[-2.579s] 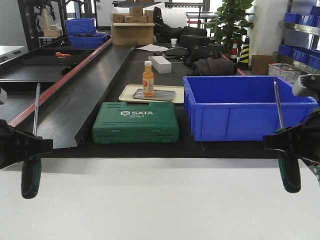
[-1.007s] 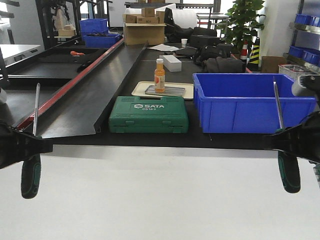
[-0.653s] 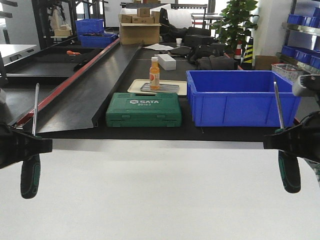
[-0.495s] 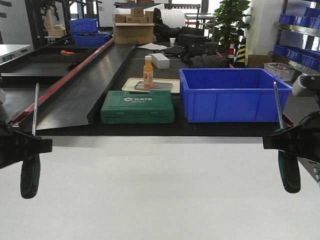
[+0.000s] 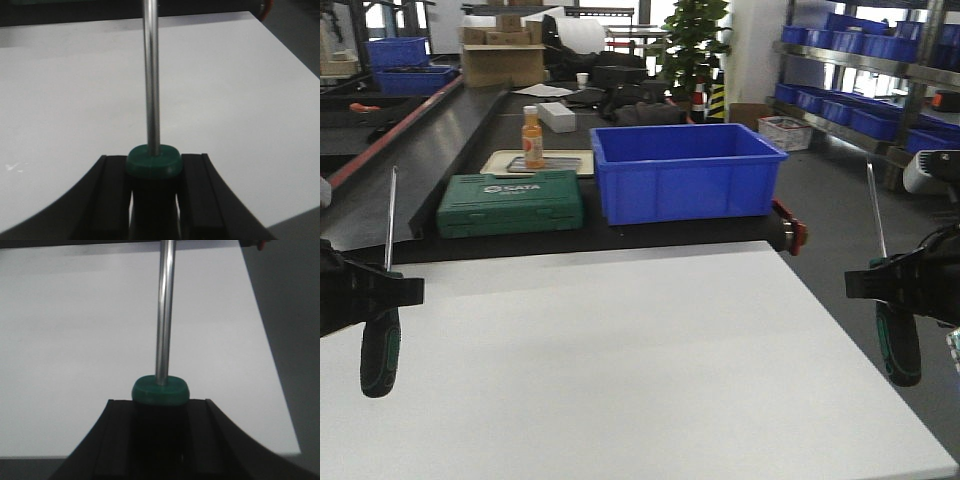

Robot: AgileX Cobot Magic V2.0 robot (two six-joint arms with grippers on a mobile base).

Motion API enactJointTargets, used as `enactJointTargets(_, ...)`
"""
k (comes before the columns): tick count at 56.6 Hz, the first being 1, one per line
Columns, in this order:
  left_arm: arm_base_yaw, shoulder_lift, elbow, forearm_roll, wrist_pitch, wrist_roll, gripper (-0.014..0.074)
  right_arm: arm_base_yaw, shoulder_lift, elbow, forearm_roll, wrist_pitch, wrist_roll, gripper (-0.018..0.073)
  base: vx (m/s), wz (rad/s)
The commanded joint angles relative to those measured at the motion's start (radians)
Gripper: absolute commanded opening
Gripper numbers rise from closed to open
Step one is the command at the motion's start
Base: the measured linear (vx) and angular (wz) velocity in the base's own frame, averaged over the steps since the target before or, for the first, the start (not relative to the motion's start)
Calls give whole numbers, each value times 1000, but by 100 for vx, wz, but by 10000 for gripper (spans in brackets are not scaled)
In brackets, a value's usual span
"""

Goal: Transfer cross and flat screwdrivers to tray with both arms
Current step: 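Drive the base away from the table holding both screwdrivers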

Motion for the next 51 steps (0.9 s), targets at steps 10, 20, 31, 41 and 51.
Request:
enactJointTargets(10,-5,-34,-26,-16,-86,-3,-3,-1,-32,-28,4,-76,-2,-8,-20,-61)
enactJointTargets(20,-5,-34,-26,-16,-86,-3,-3,-1,-32,-28,4,-76,-2,-8,-18,-69)
enactJointTargets(31,-5,-34,-26,-16,-86,-3,-3,-1,-32,-28,4,-74,-2,-8,-16,-66)
enactJointTargets(41,-5,-34,-26,-16,-86,-3,-3,-1,-32,-28,4,-62,-2,-8,-13,-61)
enactJointTargets(51,-5,-34,-26,-16,-86,-3,-3,-1,-32,-28,5,-40,-2,-8,-8,-55)
